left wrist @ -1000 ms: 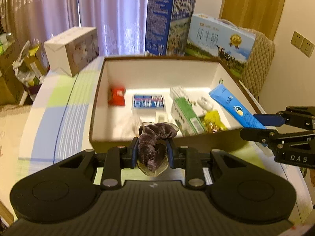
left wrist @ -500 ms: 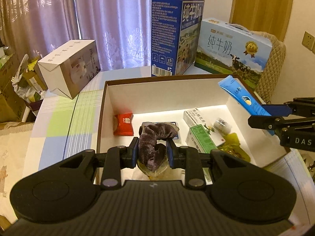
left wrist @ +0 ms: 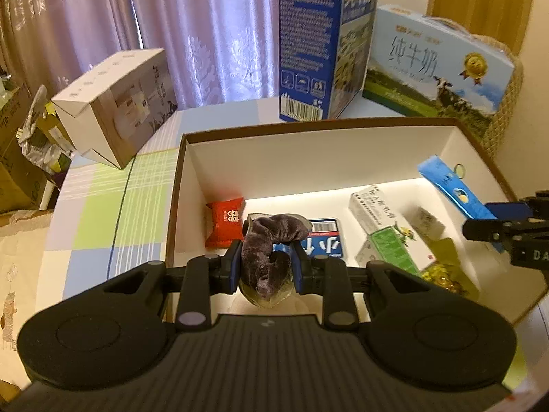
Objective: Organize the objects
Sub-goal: 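Lift and carry the hair tie and blue tube over the brown box, then lower and release the hair tie with the left tool while the right releases the tube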
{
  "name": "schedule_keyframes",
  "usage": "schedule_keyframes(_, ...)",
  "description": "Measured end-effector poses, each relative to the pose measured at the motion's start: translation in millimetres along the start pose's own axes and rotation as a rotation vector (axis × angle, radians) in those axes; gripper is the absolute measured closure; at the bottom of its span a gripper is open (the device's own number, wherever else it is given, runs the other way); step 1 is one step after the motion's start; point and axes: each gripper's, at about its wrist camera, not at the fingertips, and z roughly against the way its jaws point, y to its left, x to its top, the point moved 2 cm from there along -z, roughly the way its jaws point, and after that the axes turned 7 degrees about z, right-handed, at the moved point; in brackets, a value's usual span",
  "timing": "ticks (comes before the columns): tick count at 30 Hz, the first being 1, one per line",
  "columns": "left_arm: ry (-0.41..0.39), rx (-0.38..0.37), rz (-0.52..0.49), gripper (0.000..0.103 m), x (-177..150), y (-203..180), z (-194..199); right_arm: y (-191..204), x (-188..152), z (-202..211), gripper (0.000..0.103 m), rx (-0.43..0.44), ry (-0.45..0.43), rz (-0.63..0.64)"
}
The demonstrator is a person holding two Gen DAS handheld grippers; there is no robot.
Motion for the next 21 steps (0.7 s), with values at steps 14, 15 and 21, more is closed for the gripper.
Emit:
schedule_keyframes(14, -0.021, 0.019, 0.0, 0.035, 20, 3, -26, -12, 8, -18, 0.065, 0.0, 0.027, -0.045)
schedule_keyframes(15, -0.025, 0.016, -0.004, 0.032, 21, 3, -25, -12, 9, -19, 0.065, 0.0, 0.029, -0.048)
schedule_keyframes(21, -0.023, 0.011, -0.034, 0.02, 19, -3, -21, -13, 11, -23, 0.065, 0.003, 0.034, -0.062)
